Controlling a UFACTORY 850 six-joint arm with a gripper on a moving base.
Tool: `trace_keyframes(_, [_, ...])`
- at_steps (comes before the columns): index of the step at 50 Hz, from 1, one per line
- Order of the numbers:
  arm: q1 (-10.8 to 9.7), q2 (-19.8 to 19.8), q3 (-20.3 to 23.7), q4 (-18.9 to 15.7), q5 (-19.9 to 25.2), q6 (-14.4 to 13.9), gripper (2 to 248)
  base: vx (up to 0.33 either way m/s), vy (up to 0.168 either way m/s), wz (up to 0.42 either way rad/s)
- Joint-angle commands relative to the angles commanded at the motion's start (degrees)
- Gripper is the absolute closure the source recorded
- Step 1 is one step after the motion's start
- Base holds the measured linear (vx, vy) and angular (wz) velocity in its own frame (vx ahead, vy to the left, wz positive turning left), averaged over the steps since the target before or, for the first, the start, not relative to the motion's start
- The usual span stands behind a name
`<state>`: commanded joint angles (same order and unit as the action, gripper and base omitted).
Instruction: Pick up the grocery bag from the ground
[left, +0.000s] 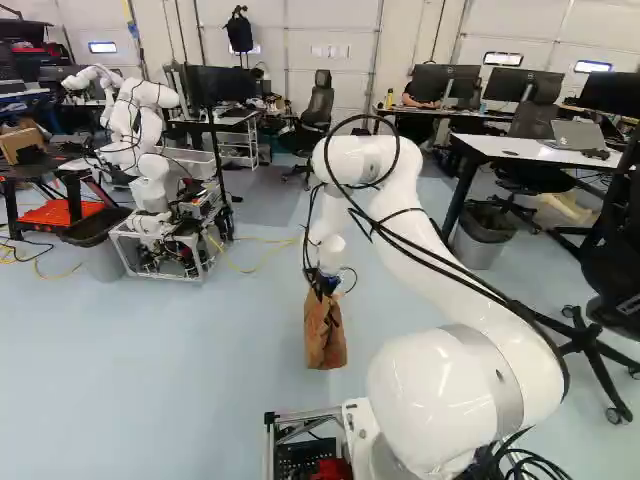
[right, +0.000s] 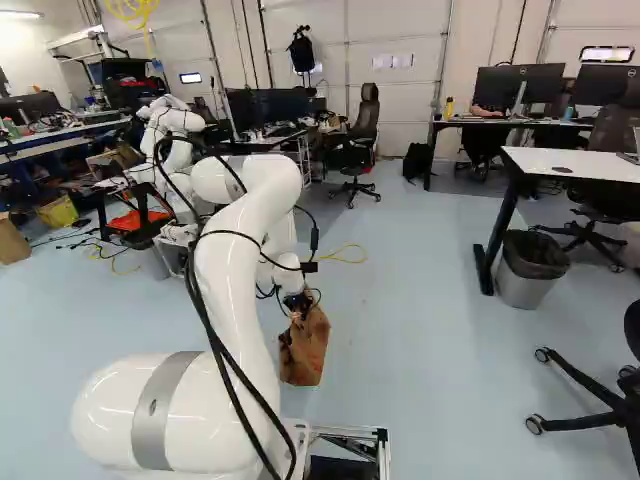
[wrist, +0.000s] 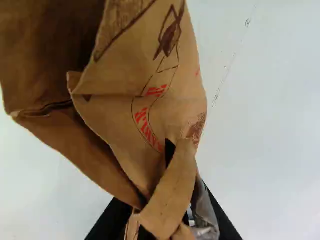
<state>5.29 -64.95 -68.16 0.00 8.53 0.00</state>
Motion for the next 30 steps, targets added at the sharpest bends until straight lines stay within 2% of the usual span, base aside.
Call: trace_keyframes(30, [0.2, 7.3, 6.9, 0.0, 0.0, 0.0, 231, 0.000, 0.000, 0.000])
